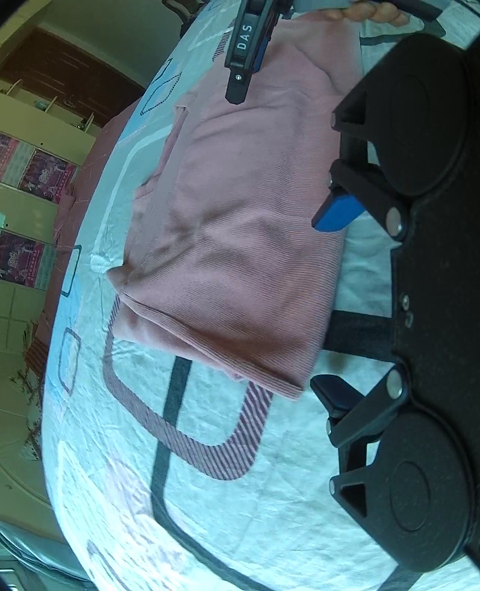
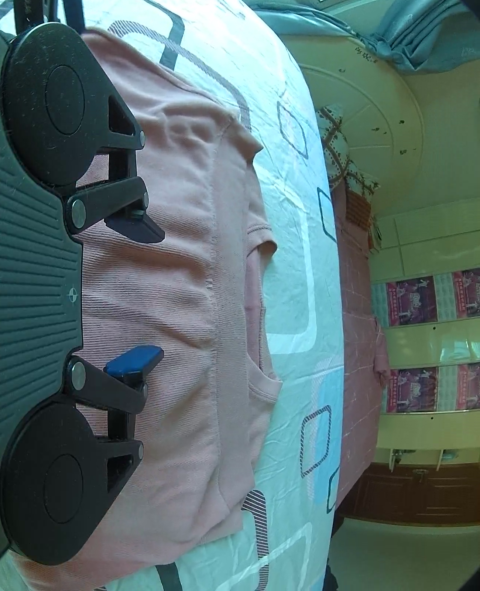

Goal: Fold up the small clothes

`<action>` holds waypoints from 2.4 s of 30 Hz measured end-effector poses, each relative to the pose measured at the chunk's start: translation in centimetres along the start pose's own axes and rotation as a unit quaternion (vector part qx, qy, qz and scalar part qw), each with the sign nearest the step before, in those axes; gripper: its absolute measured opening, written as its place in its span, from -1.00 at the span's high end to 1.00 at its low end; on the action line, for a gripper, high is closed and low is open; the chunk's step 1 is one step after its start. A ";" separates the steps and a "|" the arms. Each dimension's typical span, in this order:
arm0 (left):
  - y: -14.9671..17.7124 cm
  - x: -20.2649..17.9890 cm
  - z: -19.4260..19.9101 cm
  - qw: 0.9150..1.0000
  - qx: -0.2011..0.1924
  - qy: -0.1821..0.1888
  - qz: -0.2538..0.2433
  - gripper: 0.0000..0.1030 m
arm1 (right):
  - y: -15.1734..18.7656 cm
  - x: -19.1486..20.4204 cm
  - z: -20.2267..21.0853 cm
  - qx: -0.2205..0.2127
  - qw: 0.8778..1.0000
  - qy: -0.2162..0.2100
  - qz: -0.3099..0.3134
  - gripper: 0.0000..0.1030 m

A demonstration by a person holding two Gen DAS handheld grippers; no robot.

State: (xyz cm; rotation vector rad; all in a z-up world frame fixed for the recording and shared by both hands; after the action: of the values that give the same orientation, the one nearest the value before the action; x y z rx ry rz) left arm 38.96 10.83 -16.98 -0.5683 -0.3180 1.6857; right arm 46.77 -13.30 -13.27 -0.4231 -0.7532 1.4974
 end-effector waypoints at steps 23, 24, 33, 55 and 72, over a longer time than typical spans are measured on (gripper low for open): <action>-3.5 2.2 -6.0 0.941 -0.089 0.215 0.247 -0.40 | 1.3 1.1 -2.0 -0.006 0.997 0.058 0.043 -0.19; -3.7 2.2 -6.5 0.939 -0.090 0.218 0.249 -0.24 | 1.0 1.1 -1.6 -0.018 0.997 0.062 0.036 -0.19; -3.9 3.4 -8.4 0.932 -0.084 0.229 0.270 0.72 | 1.6 1.6 -3.0 0.009 0.991 0.106 0.079 -0.19; -7.0 -4.5 -1.7 0.961 -0.161 0.174 0.140 0.81 | 1.0 -0.9 -2.9 -0.009 0.997 0.018 0.072 -0.28; 0.0 -30.9 -6.8 0.948 -0.080 0.251 -0.181 0.81 | 2.2 -20.4 6.2 -0.040 0.994 0.033 -0.094 -0.28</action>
State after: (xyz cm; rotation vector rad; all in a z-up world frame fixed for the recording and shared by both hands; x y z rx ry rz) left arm 46.07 -19.99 -16.75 -0.9720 -0.1740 1.1193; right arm 42.74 -34.33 -14.11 -0.4474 -0.7802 1.2749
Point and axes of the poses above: each gripper's, at about its wrist camera, not at the fingertips, and z roughly against the way its jaws point, x to its left, y to its underside, the point moved 4 cm from there along -z, roughly the way its jaws point
